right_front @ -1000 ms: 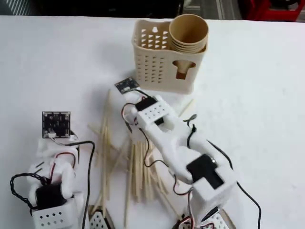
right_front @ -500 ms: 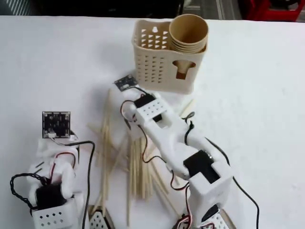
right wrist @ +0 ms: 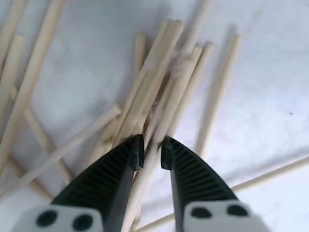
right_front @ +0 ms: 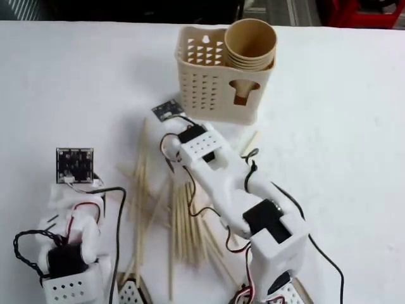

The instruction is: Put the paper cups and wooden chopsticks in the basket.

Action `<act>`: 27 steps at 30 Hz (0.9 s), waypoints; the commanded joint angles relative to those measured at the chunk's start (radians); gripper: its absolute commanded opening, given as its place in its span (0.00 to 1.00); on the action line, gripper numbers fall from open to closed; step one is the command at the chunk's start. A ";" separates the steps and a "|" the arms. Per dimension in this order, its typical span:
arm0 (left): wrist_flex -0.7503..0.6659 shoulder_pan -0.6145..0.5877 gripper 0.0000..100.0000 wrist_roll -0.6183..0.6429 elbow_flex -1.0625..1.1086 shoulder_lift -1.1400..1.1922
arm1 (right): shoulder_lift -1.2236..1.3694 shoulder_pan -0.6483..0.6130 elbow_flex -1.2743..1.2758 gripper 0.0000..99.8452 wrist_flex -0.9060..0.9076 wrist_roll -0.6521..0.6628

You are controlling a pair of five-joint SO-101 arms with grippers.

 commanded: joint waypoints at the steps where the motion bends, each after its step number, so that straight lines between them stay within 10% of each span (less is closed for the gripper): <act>1: 0.006 -0.010 0.03 -0.009 -0.008 -0.012 | 0.065 -0.005 -0.002 0.07 0.004 -0.006; 27: -0.003 -0.010 0.03 -0.011 0.005 -0.012 | -0.372 -0.002 -0.003 0.02 0.216 -0.006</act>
